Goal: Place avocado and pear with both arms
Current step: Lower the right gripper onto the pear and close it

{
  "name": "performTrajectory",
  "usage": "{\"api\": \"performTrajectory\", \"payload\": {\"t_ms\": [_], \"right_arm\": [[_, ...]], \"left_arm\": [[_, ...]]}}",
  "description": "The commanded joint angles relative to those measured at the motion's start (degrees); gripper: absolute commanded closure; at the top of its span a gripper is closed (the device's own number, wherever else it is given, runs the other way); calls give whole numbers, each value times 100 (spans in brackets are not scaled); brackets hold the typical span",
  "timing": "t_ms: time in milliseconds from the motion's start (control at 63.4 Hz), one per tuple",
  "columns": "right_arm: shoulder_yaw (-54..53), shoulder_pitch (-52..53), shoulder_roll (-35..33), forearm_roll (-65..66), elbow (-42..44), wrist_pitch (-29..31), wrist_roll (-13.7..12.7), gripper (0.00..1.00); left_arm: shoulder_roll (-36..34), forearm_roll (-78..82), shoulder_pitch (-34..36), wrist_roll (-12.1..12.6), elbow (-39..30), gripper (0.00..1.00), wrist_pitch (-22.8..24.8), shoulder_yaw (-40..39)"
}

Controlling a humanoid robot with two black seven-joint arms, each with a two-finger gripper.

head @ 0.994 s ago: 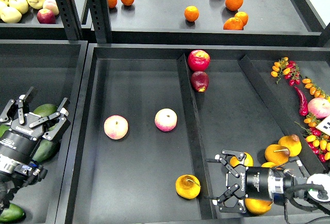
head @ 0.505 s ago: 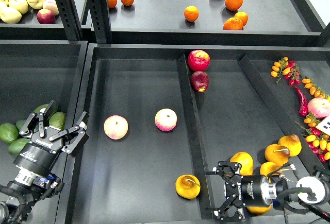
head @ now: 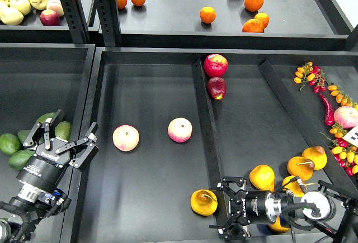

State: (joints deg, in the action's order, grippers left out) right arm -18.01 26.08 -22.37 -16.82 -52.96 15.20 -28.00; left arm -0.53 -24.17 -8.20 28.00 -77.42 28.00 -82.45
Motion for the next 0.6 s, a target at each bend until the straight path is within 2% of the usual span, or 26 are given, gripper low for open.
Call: {"api": "performTrajectory", "payload": {"t_ms": [0, 331, 584], "right_arm": [[-18, 3, 163, 4, 189, 0, 0, 0], [-27, 3, 348, 39, 427, -26, 0, 1], [-97, 3, 629, 144, 725, -96, 0, 7]], "left_arm": [[0, 0, 2, 0, -2, 1, 0, 0], [-9, 0, -7, 0, -10, 1, 0, -8], [-9, 0, -42, 0, -19, 1, 0, -8]]}}
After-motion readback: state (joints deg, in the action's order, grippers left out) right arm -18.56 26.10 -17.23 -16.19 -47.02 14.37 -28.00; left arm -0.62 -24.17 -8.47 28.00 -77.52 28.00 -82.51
